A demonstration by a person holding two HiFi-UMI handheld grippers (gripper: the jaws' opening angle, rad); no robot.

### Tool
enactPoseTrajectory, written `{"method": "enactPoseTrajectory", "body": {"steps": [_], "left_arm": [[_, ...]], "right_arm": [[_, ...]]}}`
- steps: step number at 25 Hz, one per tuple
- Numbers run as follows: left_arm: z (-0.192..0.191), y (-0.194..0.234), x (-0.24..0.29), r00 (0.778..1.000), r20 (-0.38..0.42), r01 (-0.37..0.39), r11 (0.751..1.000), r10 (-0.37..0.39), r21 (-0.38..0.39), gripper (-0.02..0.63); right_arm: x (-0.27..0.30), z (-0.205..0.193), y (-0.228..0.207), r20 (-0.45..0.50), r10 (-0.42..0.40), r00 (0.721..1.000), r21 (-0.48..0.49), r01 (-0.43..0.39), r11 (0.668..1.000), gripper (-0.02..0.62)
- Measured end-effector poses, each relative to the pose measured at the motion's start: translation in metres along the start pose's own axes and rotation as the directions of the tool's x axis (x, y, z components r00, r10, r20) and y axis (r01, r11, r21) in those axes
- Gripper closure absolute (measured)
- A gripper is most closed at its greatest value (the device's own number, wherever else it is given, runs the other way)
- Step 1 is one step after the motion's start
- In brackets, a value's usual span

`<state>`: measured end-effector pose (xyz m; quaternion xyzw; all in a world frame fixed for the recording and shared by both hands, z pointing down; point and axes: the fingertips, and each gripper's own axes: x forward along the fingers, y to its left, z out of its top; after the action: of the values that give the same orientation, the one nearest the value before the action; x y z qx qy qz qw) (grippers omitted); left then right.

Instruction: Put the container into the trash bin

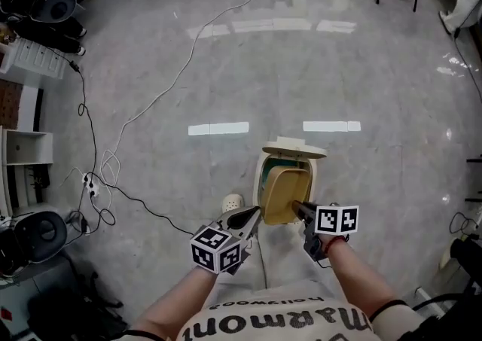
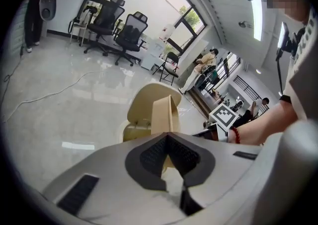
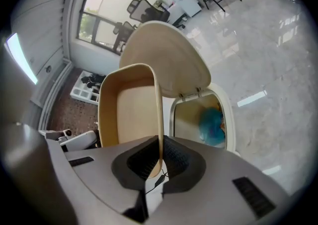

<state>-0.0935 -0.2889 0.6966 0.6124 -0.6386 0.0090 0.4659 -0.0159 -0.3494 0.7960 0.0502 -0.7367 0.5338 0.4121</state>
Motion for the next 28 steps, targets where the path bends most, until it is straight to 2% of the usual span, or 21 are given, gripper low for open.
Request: {"method": "enactPoseTrajectory", "body": {"steps": [3, 6, 10, 15, 18, 22, 28], "left_arm": [[-0.023, 0.016, 0.016, 0.998, -0.058, -0.011, 1.0, 0.011, -0.001, 0.609], [-0.039, 0.031, 0.028, 0.993, -0.107, -0.04, 0.999, 0.044, 0.036, 0.609], [-0.065, 0.051, 0.046, 0.975, -0.216, -0.028, 0.995, 0.049, 0.101, 0.607], [-0.09, 0.076, 0.064, 0.949, -0.306, -0.047, 0.992, 0.08, 0.115, 0.609], [-0.096, 0.082, 0.074, 0.939, -0.336, -0.032, 0.992, 0.072, 0.122, 0.607], [-0.103, 0.087, 0.077, 0.929, -0.368, -0.008, 0.994, 0.047, 0.108, 0.609], [-0.113, 0.102, 0.071, 0.926, -0.374, -0.011, 0.995, 0.046, 0.096, 0.608]], "right_arm": [[0.02, -0.013, -0.029, -0.013, -0.056, 0.998, 0.072, 0.056, 0.996, 0.584], [0.033, -0.025, -0.057, -0.049, -0.117, 0.992, 0.126, 0.123, 0.984, 0.583], [0.049, -0.032, -0.083, -0.078, -0.156, 0.985, 0.154, 0.167, 0.974, 0.583], [0.071, -0.04, -0.107, -0.101, -0.216, 0.971, 0.239, 0.234, 0.943, 0.584], [0.083, -0.044, -0.117, -0.126, -0.257, 0.958, 0.294, 0.284, 0.913, 0.583], [0.093, -0.054, -0.13, -0.17, -0.341, 0.924, 0.31, 0.379, 0.872, 0.583], [0.11, -0.057, -0.137, -0.189, -0.384, 0.904, 0.326, 0.427, 0.843, 0.583]]}}
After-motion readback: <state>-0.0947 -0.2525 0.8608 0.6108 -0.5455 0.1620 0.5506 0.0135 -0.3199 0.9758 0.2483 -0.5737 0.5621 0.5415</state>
